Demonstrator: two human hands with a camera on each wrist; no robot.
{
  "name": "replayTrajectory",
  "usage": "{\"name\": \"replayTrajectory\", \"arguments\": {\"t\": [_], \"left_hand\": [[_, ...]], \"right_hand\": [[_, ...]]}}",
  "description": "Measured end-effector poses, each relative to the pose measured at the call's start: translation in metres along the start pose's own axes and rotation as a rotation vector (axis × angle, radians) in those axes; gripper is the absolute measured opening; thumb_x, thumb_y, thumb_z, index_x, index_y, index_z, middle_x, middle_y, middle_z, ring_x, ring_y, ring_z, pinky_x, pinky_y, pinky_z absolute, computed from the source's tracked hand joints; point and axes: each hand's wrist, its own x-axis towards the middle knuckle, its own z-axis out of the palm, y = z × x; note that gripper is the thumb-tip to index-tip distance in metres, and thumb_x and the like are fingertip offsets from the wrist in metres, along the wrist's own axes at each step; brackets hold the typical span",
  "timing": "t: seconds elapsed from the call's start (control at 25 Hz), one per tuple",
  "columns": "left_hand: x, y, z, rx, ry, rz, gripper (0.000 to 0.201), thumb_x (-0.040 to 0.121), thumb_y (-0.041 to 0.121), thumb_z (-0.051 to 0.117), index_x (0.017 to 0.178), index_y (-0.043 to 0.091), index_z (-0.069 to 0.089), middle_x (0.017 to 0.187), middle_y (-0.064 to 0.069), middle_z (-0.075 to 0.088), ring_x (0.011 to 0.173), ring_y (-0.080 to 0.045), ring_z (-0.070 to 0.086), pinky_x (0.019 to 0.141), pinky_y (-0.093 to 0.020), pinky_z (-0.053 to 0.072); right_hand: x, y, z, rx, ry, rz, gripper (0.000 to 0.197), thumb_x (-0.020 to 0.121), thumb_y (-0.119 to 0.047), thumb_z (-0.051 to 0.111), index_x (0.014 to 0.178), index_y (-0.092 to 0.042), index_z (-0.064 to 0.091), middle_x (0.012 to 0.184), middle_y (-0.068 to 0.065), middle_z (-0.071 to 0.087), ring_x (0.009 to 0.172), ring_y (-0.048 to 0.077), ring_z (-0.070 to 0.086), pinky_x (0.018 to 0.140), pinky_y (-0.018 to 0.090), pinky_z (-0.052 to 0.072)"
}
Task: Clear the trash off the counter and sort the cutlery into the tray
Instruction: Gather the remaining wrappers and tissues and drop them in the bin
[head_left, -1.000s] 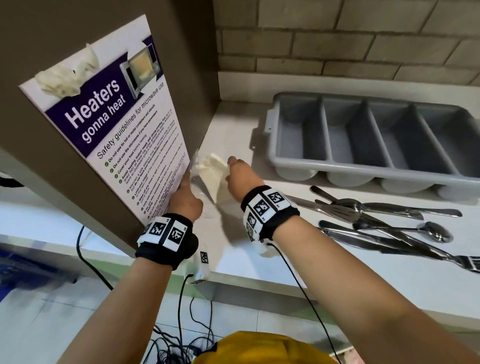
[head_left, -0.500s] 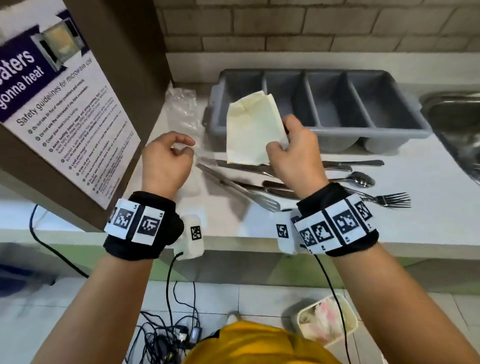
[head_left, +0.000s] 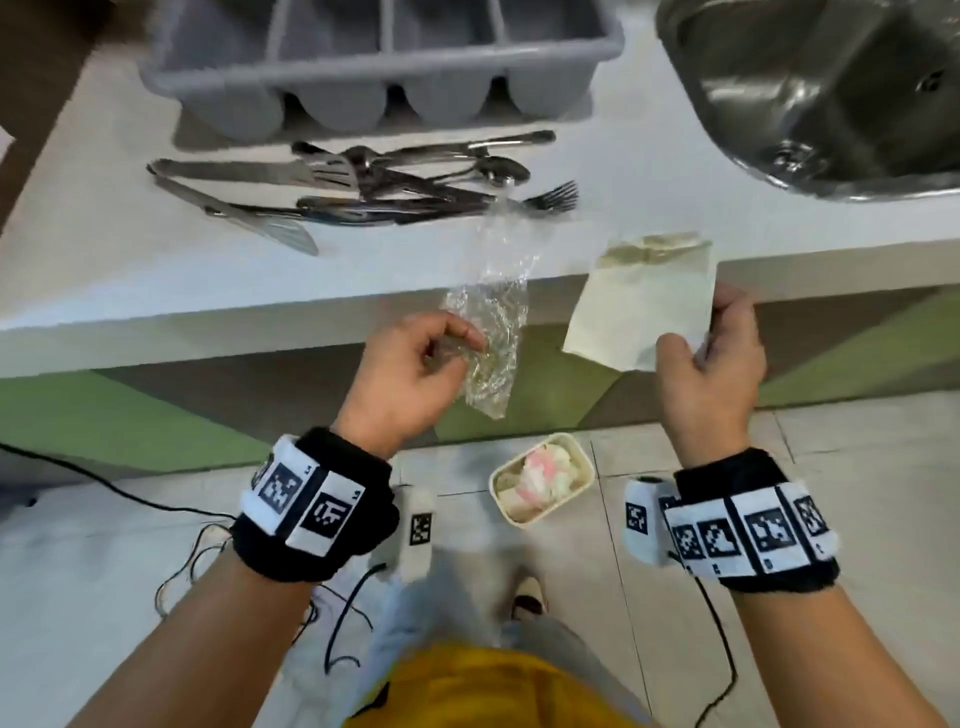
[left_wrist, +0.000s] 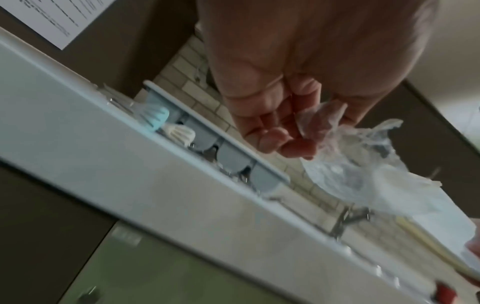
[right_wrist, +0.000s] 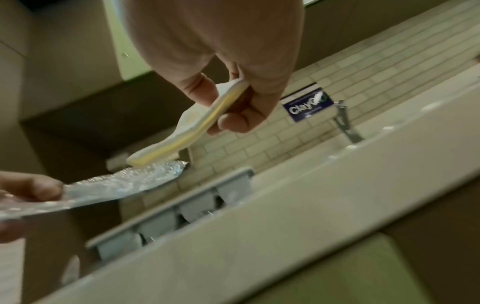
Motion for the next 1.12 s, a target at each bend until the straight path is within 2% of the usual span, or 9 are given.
{"name": "replayTrajectory", "arguments": {"t": [0.12,0.24,0.36,0.48,0.56,0.68,0.84,1.04,1.12], "left_hand": [[-0.017,-0.037,0.053,0.175,-0.212,-0.08,0.029,0.08,-0.007,0.05,0.087,0.015,0.069,0.094,0.003,0.068,0.058,0.006,0.052,0.052,-0.003,0.037],[-0.016,-0.092,0.106,0.375,-0.469,-0.25,0.036,0.083,-0.007,0.041,0.105,0.01,0.065,0.118,-0.01,0.064,0.076,-0.024,0.062,0.054,-0.016,0.04],[-0.005,-0.161,0.151,0.452,-0.615,-0.413,0.041,0.084,-0.004,0.04,0.115,0.014,0.06,0.13,-0.008,0.057,0.116,-0.026,0.056,0.09,-0.022,0.043],[0.007,-0.22,0.189,0.487,-0.697,-0.526,0.041,0.086,-0.002,0.042,0.121,0.014,0.057,0.137,-0.006,0.05,0.128,-0.021,0.047,0.104,-0.025,0.036],[0.015,-0.259,0.218,0.508,-0.739,-0.56,0.041,0.086,-0.001,0.044,0.122,0.014,0.056,0.138,-0.005,0.05,0.128,-0.021,0.047,0.106,-0.027,0.037],[0.026,-0.314,0.264,0.535,-0.758,-0.577,0.039,0.087,0.0,0.045,0.121,0.014,0.057,0.136,-0.006,0.053,0.124,-0.023,0.051,0.102,-0.028,0.042],[0.038,-0.372,0.314,0.554,-0.791,-0.57,0.04,0.087,0.001,0.046,0.124,0.013,0.056,0.138,-0.008,0.052,0.124,-0.025,0.052,0.102,-0.03,0.044],[0.066,-0.443,0.371,0.628,-0.853,-0.524,0.044,0.088,-0.002,0.042,0.126,0.014,0.054,0.14,-0.006,0.049,0.126,-0.024,0.05,0.103,-0.028,0.041],[0.075,-0.462,0.389,0.651,-0.851,-0.489,0.044,0.088,-0.002,0.045,0.128,0.014,0.052,0.143,-0.007,0.044,0.13,-0.023,0.044,0.107,-0.026,0.035]], "right_hand": [[-0.025,0.077,-0.031,-0.064,0.024,0.191,0.046,0.071,-0.004,0.047,0.118,-0.002,0.045,0.101,0.004,0.058,0.09,0.019,0.06,0.077,0.034,0.052],[-0.054,0.15,-0.039,-0.157,0.021,0.369,0.046,0.071,0.0,0.048,0.116,-0.004,0.041,0.103,0.01,0.054,0.091,0.035,0.06,0.075,0.046,0.052],[-0.079,0.215,-0.028,-0.198,0.004,0.581,0.049,0.076,0.01,0.047,0.121,-0.007,0.037,0.105,0.015,0.054,0.09,0.031,0.056,0.073,0.039,0.049],[-0.1,0.27,-0.005,-0.186,-0.051,0.692,0.049,0.078,0.013,0.043,0.116,-0.018,0.042,0.11,0.012,0.054,0.093,0.028,0.054,0.076,0.034,0.047],[-0.111,0.318,0.015,-0.206,-0.094,0.705,0.045,0.079,0.015,0.042,0.107,-0.02,0.052,0.116,0.014,0.054,0.1,0.031,0.054,0.082,0.036,0.047],[-0.12,0.39,0.044,-0.266,-0.127,0.753,0.042,0.079,0.014,0.043,0.107,-0.011,0.06,0.121,0.016,0.054,0.103,0.028,0.053,0.084,0.026,0.04],[-0.127,0.457,0.072,-0.275,-0.172,0.817,0.044,0.079,0.012,0.044,0.114,-0.011,0.059,0.125,0.016,0.056,0.11,0.032,0.054,0.087,0.024,0.04],[-0.117,0.549,0.108,-0.273,-0.31,0.82,0.049,0.082,0.008,0.046,0.123,-0.016,0.055,0.126,0.017,0.058,0.095,0.024,0.056,0.083,0.022,0.041],[-0.108,0.575,0.119,-0.34,-0.414,0.8,0.053,0.084,0.005,0.046,0.131,-0.021,0.048,0.131,0.015,0.054,0.11,0.029,0.055,0.091,0.024,0.043]]}}
